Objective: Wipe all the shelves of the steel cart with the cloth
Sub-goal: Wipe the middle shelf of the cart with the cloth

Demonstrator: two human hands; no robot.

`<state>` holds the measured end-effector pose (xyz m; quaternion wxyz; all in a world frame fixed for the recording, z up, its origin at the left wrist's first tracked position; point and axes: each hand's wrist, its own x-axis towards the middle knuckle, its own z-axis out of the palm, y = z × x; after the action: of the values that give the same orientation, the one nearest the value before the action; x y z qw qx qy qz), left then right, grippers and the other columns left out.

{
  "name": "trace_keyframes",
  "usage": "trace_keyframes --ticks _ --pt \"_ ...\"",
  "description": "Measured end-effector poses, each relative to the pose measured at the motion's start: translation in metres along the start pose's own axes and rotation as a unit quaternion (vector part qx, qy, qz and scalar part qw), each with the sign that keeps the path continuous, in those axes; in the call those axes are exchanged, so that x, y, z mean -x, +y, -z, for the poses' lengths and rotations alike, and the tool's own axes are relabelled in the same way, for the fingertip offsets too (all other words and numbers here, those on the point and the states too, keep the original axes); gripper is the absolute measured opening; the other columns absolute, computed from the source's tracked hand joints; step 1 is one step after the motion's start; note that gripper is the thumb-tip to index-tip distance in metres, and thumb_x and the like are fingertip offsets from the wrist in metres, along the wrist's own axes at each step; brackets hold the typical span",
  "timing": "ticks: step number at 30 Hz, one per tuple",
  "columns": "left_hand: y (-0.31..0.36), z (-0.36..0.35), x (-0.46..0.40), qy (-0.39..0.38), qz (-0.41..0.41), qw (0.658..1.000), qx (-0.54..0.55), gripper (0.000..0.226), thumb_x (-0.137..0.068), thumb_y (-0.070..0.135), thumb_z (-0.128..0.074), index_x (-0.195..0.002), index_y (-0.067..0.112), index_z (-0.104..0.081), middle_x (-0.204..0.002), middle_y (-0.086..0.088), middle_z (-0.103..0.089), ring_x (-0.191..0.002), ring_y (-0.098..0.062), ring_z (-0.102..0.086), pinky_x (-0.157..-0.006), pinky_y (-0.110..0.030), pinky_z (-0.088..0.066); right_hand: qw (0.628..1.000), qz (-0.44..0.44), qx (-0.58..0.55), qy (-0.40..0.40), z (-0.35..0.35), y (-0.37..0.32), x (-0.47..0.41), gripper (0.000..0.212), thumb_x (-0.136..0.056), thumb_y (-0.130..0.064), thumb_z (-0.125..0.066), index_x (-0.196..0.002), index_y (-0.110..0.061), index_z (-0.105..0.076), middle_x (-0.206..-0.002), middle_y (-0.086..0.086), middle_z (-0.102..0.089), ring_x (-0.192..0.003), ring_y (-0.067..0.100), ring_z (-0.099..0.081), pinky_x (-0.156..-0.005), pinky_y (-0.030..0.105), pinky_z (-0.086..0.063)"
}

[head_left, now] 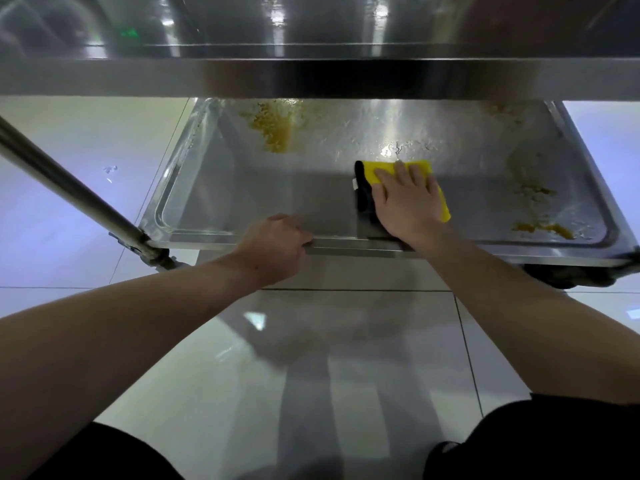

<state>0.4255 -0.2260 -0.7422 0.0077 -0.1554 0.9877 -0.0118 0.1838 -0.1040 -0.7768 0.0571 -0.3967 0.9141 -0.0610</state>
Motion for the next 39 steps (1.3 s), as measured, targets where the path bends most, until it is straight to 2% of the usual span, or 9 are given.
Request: trace_keyframes --ticks 4,8,14,19,24,26,30,34,39 --pt "-0.004 -0.002 -0.001 0.012 -0.003 1.000 0.008 0.046 -0.082 0.032 -0.033 -0.099 0.024 -0.076 -0.094 -0.002 -0.068 -0.090 -0.030 -0.064 -0.072 -0.035 -0.053 0.998 -0.058 0.000 0.012 0.006 0.045 0.006 0.058 -0.105 -0.053 -0.015 -0.159 -0.037 -0.031 -0.174 0.003 -0.016 -0.160 0.032 -0.012 -0.128 0.056 -0.005" --pt "-0.002 -0.001 -0.003 0.027 0.000 0.999 0.027 0.052 -0.079 0.033 -0.028 -0.091 0.023 -0.077 -0.084 -0.002 -0.068 -0.079 -0.029 -0.065 -0.070 -0.033 -0.050 0.997 -0.078 0.007 0.015 0.009 0.055 0.008 0.057 -0.105 -0.051 -0.017 -0.158 -0.036 -0.033 -0.173 0.005 -0.018 -0.158 0.034 -0.015 -0.128 0.057 -0.006" --pt "-0.001 -0.001 -0.005 0.042 0.019 0.998 0.037 0.058 -0.076 0.036 -0.021 -0.084 0.018 -0.075 -0.078 -0.006 -0.067 -0.073 -0.031 -0.064 -0.065 -0.034 -0.046 0.997 -0.083 0.006 0.001 0.009 0.025 0.000 0.057 -0.106 -0.050 -0.017 -0.158 -0.036 -0.034 -0.174 0.008 -0.015 -0.158 0.040 -0.012 -0.126 0.060 -0.004" --pt "0.002 -0.005 -0.004 0.043 0.021 0.998 0.039 0.058 -0.076 0.036 -0.021 -0.086 0.020 -0.076 -0.080 -0.002 -0.067 -0.076 -0.028 -0.064 -0.065 -0.033 -0.047 1.000 -0.011 0.005 -0.013 0.001 -0.031 -0.016 0.058 -0.106 -0.052 -0.016 -0.159 -0.036 -0.031 -0.174 0.011 -0.012 -0.158 0.043 -0.009 -0.126 0.062 -0.002" --pt "0.001 -0.009 0.001 0.062 0.002 0.998 0.022 0.044 -0.077 0.030 -0.033 -0.077 0.016 -0.075 -0.074 -0.004 -0.065 -0.070 -0.031 -0.063 -0.057 -0.030 -0.047 0.999 0.022 -0.002 -0.041 -0.002 -0.082 -0.036 0.059 -0.107 -0.052 -0.014 -0.162 -0.034 -0.026 -0.174 0.011 -0.007 -0.159 0.042 -0.004 -0.126 0.062 0.001" --pt "0.000 -0.013 0.002 0.071 0.004 0.997 0.024 0.044 -0.079 0.030 -0.033 -0.081 0.016 -0.075 -0.077 -0.004 -0.063 -0.073 -0.031 -0.062 -0.058 -0.031 -0.049 0.999 0.028 -0.005 -0.039 -0.003 -0.082 -0.036 0.059 -0.107 -0.051 -0.014 -0.161 -0.034 -0.027 -0.174 0.010 -0.008 -0.159 0.040 -0.005 -0.126 0.060 0.000" --pt "0.004 -0.019 -0.001 0.070 0.019 0.997 0.020 0.037 -0.081 0.030 -0.035 -0.085 0.017 -0.069 -0.084 -0.003 -0.062 -0.083 -0.030 -0.060 -0.055 -0.038 -0.053 0.999 0.031 -0.003 -0.026 -0.001 -0.054 -0.032 0.058 -0.106 -0.052 -0.015 -0.161 -0.036 -0.028 -0.174 0.008 -0.011 -0.160 0.035 -0.007 -0.127 0.058 -0.003" --pt "0.001 -0.021 -0.002 0.065 0.009 0.998 0.007 0.009 -0.081 0.020 -0.059 -0.080 0.016 -0.066 -0.081 -0.004 -0.061 -0.080 -0.031 -0.060 -0.050 -0.038 -0.052 1.000 -0.016 -0.004 -0.017 0.005 -0.004 -0.028 0.056 -0.106 -0.050 -0.017 -0.160 -0.038 -0.028 -0.174 0.006 -0.012 -0.160 0.035 -0.009 -0.128 0.057 -0.004" --pt "-0.004 -0.024 -0.001 0.074 -0.007 0.997 0.015 0.014 -0.081 0.020 -0.053 -0.081 0.016 -0.066 -0.080 -0.004 -0.061 -0.079 -0.030 -0.059 -0.048 -0.036 -0.049 0.996 -0.089 -0.005 -0.004 0.016 0.059 -0.023 0.060 -0.104 -0.051 -0.016 -0.162 -0.037 -0.025 -0.174 0.003 -0.014 -0.160 0.032 -0.011 -0.128 0.057 -0.006"
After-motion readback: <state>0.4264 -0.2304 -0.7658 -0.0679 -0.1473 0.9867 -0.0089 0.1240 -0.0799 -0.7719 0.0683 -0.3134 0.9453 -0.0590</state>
